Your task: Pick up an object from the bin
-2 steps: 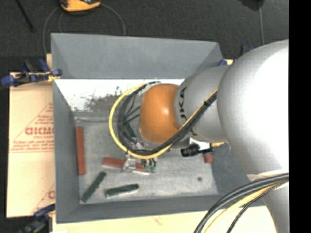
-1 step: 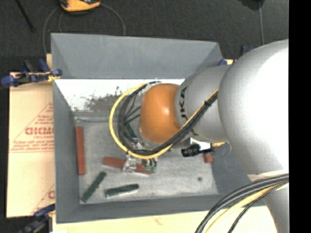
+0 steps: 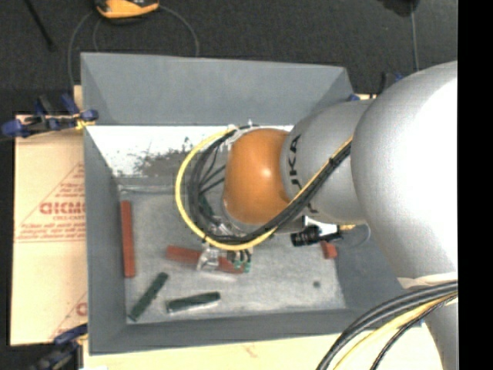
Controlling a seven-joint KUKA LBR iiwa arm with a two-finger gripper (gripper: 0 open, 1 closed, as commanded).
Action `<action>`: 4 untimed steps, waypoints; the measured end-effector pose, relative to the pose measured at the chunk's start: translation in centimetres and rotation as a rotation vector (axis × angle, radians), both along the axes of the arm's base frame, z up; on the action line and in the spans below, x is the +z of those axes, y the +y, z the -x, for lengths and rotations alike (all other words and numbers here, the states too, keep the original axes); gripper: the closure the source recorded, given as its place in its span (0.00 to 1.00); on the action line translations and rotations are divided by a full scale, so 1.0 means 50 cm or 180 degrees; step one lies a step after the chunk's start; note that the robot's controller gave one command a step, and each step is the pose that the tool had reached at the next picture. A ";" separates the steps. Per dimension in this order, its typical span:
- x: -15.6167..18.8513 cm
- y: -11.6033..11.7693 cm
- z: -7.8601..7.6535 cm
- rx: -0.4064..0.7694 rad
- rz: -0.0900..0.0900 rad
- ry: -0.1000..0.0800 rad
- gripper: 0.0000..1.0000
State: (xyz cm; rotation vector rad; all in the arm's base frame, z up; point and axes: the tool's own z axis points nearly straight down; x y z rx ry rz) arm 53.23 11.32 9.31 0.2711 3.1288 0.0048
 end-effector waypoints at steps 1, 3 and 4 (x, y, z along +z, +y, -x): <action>0.016 -0.001 -0.003 -0.0001 0.0002 -0.0011 1.00; 0.058 -0.002 0.001 -0.0002 0.0007 0.0012 1.00; 0.086 -0.002 0.000 -0.0003 0.0008 0.0013 1.00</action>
Offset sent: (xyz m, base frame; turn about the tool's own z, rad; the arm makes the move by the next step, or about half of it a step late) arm 0.0002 0.0000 0.0622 0.0000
